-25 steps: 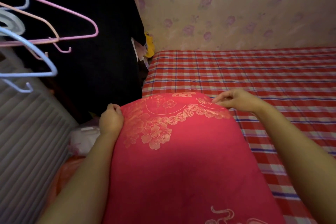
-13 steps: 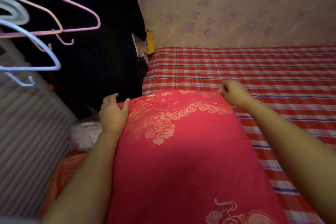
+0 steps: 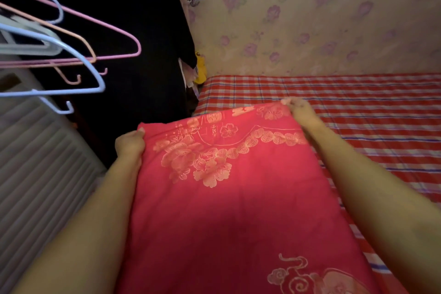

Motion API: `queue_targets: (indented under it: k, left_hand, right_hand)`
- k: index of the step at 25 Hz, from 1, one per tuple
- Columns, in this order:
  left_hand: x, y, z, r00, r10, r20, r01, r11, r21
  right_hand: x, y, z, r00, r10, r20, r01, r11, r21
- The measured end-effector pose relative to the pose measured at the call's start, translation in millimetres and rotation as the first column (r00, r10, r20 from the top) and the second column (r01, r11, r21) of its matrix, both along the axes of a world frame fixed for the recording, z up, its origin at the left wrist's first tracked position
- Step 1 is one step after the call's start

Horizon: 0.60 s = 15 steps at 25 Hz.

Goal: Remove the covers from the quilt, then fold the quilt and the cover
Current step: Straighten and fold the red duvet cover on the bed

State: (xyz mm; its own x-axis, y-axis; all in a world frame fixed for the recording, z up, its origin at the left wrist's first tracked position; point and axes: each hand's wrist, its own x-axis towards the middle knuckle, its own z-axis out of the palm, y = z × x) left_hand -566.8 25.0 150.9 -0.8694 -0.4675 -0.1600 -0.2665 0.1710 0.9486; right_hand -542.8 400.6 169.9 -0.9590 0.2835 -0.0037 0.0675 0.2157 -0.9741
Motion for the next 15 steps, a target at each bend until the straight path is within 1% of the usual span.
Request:
queue_targets:
  k: [1, 2, 3, 4, 5, 6, 7, 8, 9, 10, 11, 12, 13, 14, 15]
  left_hand:
    - [-9, -2, 14, 0.998, -0.007, 0.069, 0.001, 0.996, 0.089]
    - [-17, -5, 29, 0.988, -0.038, 0.147, 0.014, 0.986, 0.164]
    - [-21, -8, 43, 0.974, -0.079, 0.210, 0.027, 0.971, 0.239]
    - [-23, -10, 55, 0.959, -0.126, 0.253, 0.037, 0.943, 0.331]
    - [-26, -12, 61, 0.951, -0.158, 0.267, 0.041, 0.917, 0.397]
    - [-26, -12, 66, 0.944, -0.182, 0.276, 0.052, 0.906, 0.420]
    - [-26, -10, 69, 0.939, -0.188, 0.286, 0.067, 0.920, 0.386]
    - [-24, -4, 70, 0.941, -0.181, 0.287, 0.105, 0.960, 0.261]
    - [-22, 3, 67, 0.951, -0.153, 0.268, 0.150, 0.988, 0.032]
    - [-16, 15, 64, 0.969, -0.095, 0.229, 0.155, 0.952, -0.262]
    - [-3, 34, 62, 0.986, -0.084, 0.145, 0.147, 0.846, -0.513]
    - [18, 62, 61, 0.983, -0.183, 0.030, 0.161, 0.761, -0.628]
    - [44, 94, 59, 0.930, -0.362, -0.059, 0.238, 0.719, -0.653]
    - [75, 126, 58, 0.833, -0.550, -0.064, 0.375, 0.646, -0.665]
    - [100, 152, 50, 0.720, -0.694, 0.009, 0.509, 0.520, -0.686]
  right_hand:
    - [-3, 3, 15, 0.996, 0.075, -0.043, -0.081, 0.983, -0.166]
    - [-6, 7, 32, 0.983, 0.158, -0.094, -0.179, 0.940, -0.290]
    - [-5, 11, 49, 0.963, 0.237, -0.131, -0.269, 0.892, -0.362]
    - [-3, 12, 64, 0.938, 0.299, -0.173, -0.345, 0.837, -0.424]
    - [2, 11, 74, 0.921, 0.329, -0.210, -0.390, 0.802, -0.453]
    - [2, 12, 77, 0.905, 0.345, -0.248, -0.424, 0.774, -0.470]
    - [3, 10, 78, 0.890, 0.338, -0.307, -0.451, 0.753, -0.479]
    - [1, 7, 76, 0.902, 0.293, -0.318, -0.417, 0.781, -0.465]
    - [0, 0, 73, 0.931, 0.222, -0.290, -0.338, 0.825, -0.453]
    - [-5, -5, 67, 0.968, 0.142, -0.207, -0.224, 0.860, -0.459]
    - [-9, -11, 60, 0.988, 0.089, -0.124, -0.140, 0.852, -0.504]
    - [-13, -14, 51, 0.997, 0.062, -0.050, -0.079, 0.847, -0.526]
    - [-14, -17, 44, 1.000, 0.015, 0.010, -0.009, 0.876, -0.482]
    - [-17, -15, 40, 0.999, -0.008, 0.036, 0.022, 0.901, -0.433]
    - [-17, -13, 39, 0.999, -0.028, 0.035, 0.040, 0.902, -0.429]
